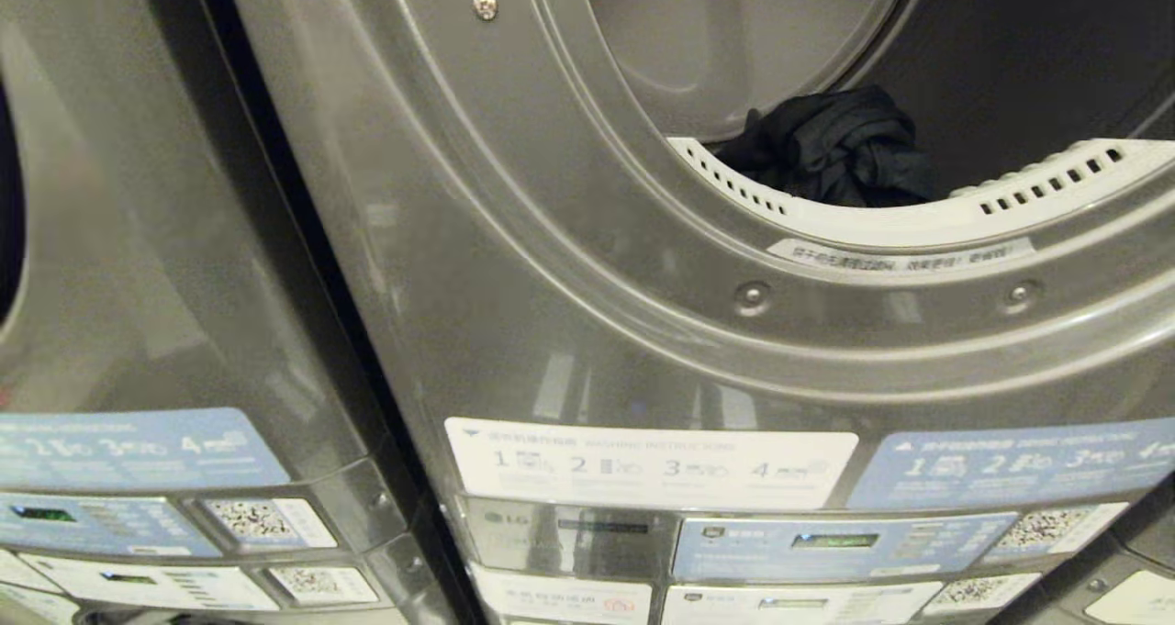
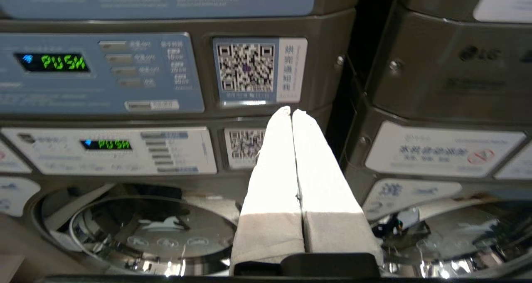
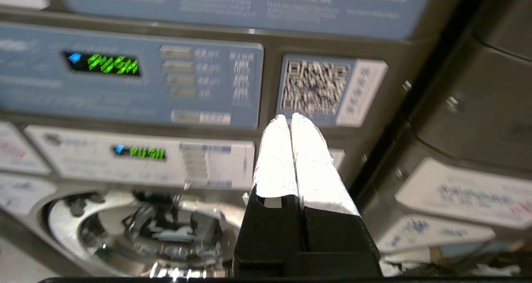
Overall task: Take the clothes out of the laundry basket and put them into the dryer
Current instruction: Close the dryer
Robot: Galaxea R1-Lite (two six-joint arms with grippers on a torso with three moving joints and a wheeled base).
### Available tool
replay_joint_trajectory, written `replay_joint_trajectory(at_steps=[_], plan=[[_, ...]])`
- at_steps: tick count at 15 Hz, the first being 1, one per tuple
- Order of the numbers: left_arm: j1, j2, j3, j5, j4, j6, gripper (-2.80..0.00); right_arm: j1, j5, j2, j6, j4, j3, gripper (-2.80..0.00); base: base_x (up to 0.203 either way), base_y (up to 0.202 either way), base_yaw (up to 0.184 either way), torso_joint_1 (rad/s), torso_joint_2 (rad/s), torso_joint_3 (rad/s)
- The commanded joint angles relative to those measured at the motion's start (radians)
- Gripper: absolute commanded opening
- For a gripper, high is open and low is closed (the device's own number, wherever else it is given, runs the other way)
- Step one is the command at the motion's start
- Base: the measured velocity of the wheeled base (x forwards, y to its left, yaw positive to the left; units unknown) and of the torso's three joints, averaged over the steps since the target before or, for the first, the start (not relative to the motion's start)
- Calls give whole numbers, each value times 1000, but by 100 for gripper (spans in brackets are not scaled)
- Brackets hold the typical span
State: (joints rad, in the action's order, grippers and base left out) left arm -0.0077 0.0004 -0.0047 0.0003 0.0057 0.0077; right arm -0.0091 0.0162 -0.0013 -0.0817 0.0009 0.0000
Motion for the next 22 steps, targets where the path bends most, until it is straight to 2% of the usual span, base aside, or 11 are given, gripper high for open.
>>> replay_joint_trajectory(at_steps=[1,15,22], plan=[[0,-2,0,0,0,0,-280,0,-1,1,3,2,0,-280,-201,0,0,-13,4,4],[0,0,3,0,-6,2,-280,0,1,1,3,1,0,-280,-191,0,2,1,1,3],[0,0,3,-11,-4,63,-280,0,-1,1,0,2,0,-280,-13,0,1,3,0,1]])
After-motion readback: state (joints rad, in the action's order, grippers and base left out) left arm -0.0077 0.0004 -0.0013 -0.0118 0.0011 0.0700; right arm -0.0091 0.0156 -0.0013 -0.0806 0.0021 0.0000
